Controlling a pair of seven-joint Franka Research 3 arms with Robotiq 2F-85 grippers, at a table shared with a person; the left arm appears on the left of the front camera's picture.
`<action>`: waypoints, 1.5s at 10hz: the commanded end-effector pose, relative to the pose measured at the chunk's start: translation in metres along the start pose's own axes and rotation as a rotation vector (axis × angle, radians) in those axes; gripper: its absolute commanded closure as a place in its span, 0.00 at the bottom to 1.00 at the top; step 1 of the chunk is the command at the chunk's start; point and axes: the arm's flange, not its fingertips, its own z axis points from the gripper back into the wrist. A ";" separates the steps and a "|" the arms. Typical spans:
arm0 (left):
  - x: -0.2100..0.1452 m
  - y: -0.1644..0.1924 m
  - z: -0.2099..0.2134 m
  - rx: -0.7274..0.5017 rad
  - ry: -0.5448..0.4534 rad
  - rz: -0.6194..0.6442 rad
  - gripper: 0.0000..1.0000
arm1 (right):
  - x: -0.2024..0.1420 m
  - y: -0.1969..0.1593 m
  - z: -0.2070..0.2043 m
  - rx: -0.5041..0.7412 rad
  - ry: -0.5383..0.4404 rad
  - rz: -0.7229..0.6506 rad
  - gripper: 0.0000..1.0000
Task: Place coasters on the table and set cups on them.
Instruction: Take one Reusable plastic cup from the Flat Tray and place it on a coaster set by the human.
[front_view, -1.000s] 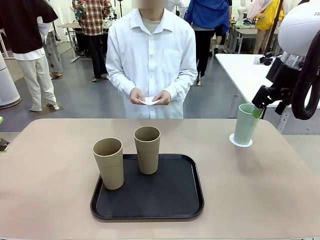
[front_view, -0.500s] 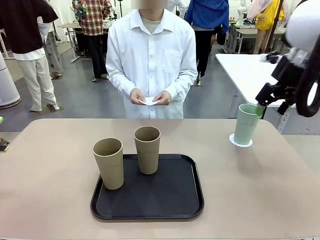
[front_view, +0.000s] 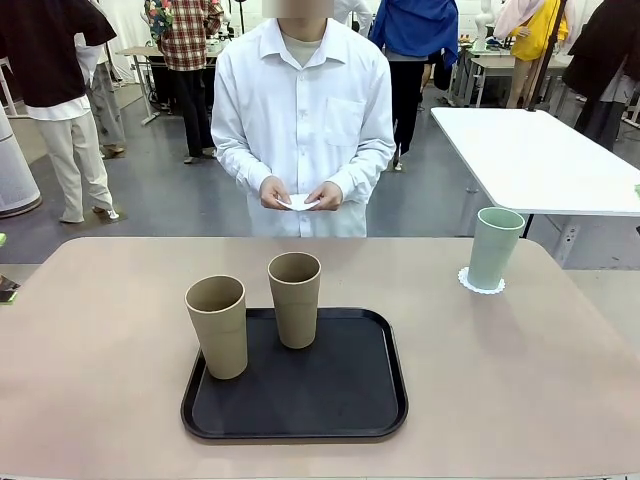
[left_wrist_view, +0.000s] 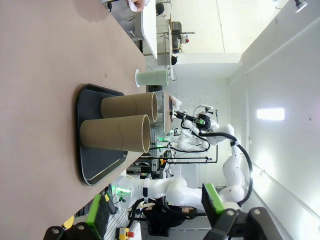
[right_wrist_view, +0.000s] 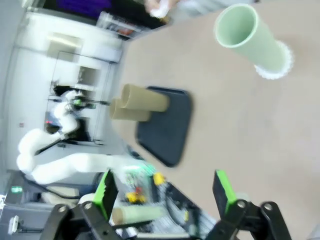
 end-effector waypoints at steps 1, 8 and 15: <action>0.000 -0.001 0.001 -0.015 -0.005 -0.008 0.00 | -0.009 -0.057 -0.001 0.283 -0.047 -0.091 0.00; 0.000 -0.001 0.001 -0.015 -0.005 -0.008 0.00 | -0.026 -0.113 -0.015 0.301 -0.144 -0.297 0.00; 0.000 -0.001 0.001 -0.015 -0.005 -0.008 0.00 | -0.030 -0.120 -0.017 0.311 -0.120 -0.273 0.00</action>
